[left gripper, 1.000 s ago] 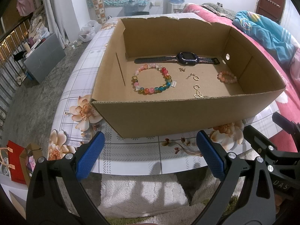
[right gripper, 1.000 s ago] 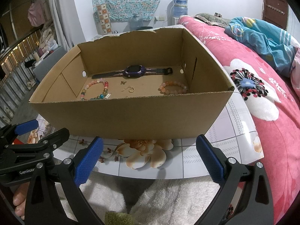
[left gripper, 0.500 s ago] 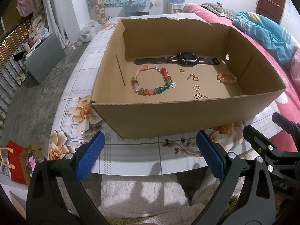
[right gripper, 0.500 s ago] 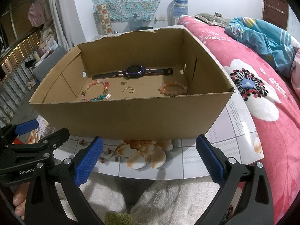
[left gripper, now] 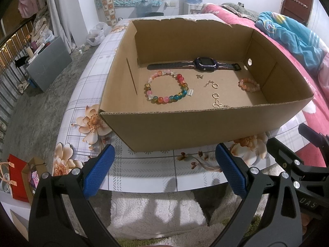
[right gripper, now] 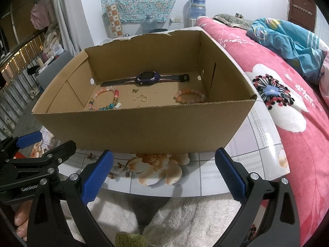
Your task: Organize jewelry
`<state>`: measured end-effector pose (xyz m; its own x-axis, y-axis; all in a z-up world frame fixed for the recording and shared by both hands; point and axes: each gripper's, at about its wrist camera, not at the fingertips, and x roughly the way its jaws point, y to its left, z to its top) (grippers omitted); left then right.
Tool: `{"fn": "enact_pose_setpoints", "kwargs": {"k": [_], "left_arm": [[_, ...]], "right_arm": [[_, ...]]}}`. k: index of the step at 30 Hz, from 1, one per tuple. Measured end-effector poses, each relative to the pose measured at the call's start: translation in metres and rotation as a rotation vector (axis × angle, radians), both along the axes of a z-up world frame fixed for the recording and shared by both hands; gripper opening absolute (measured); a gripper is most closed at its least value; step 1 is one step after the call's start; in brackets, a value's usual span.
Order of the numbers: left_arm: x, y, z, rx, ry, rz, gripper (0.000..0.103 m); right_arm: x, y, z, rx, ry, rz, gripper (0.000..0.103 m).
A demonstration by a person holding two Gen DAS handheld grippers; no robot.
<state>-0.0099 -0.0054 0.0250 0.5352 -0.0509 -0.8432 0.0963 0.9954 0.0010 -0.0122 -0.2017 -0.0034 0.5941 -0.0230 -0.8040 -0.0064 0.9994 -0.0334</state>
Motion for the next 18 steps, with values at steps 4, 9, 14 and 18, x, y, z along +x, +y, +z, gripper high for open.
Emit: {"fn": "enact_pose_setpoints", "kwargs": {"k": [4, 9, 14, 18], "left_arm": [[-0.0001, 0.0000, -0.0001, 0.001, 0.000, 0.000, 0.095], [-0.0010, 0.0015, -0.0008, 0.001, 0.002, 0.003, 0.095], [-0.0005, 0.0006, -0.0006, 0.002, 0.002, 0.002, 0.095], [-0.0007, 0.0014, -0.0005, 0.001, 0.002, 0.001, 0.095]], "right_arm": [[0.0001, -0.0001, 0.0000, 0.001, 0.001, 0.000, 0.096], [-0.0001, -0.0001, 0.0000, 0.001, 0.001, 0.000, 0.096], [-0.0002, -0.0002, -0.0001, 0.002, 0.002, -0.001, 0.096], [-0.0008, 0.0002, -0.0007, 0.002, 0.001, 0.000, 0.096]]}}
